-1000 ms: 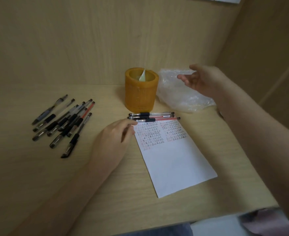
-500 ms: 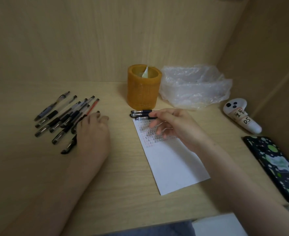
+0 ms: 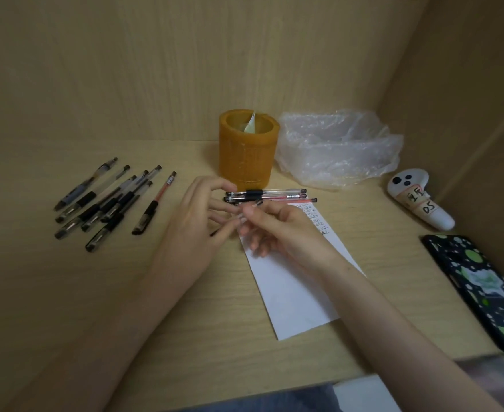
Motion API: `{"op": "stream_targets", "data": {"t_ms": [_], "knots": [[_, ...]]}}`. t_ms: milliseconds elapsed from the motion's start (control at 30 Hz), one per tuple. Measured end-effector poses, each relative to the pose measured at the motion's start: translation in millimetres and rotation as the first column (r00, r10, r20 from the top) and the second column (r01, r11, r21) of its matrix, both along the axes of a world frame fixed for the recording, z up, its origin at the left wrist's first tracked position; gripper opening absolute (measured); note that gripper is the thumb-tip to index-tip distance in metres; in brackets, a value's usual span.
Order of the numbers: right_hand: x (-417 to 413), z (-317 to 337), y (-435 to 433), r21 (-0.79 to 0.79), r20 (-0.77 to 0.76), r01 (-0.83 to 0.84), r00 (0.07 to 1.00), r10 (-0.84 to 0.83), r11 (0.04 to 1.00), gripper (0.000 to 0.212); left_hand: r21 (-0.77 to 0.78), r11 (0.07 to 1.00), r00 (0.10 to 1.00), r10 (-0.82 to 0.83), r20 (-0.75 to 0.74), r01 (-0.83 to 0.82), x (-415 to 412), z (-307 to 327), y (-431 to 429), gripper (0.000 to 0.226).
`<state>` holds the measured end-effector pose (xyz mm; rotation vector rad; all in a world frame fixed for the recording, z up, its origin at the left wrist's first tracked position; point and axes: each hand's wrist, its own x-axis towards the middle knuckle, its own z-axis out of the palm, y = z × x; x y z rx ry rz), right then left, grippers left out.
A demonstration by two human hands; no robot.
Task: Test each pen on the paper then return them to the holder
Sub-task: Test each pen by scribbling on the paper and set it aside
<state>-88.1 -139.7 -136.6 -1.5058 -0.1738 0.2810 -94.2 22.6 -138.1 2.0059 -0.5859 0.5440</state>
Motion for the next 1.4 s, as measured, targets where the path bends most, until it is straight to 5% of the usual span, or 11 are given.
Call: {"op": "stream_targets", "data": {"t_ms": [167,333,667,1100,1267,1400], "knots": [[1,2,0,0.114,0.072,0.099,0.992,-0.107,0.989,0.015,-0.077,0.996,0.991,0.042,-0.124,-0.051,-4,-1,-4,0.041],[6,6,-14,0.254,0.079,0.210,0.968,-0.237,0.944,0.018,0.279,0.957,0.968,0.145,-0.207,-0.084,-2,-9,1,0.023],[-3,3,-15,0.140,0.124,0.082,0.987,-0.100,0.987,0.016,0.377,0.926,0.986,0.089,-0.142,-0.029,-11,-7,-9,0.026],[-7,-4,-20,0.164,0.153,0.068,0.984,-0.093,0.984,0.010,0.213,0.974,0.966,-0.015,-0.258,0.072,-10,-9,-14,0.014],[-7,-5,-23,0.181,0.148,0.069,0.984,-0.096,0.981,0.017,0.168,0.979,0.943,-0.052,-0.329,0.112,-11,-10,-12,0.035],[-6,0,-31,0.302,0.053,0.181,0.977,-0.206,0.936,0.024,0.257,0.966,0.941,0.090,-0.326,-0.003,-10,-10,-9,0.042]]}}
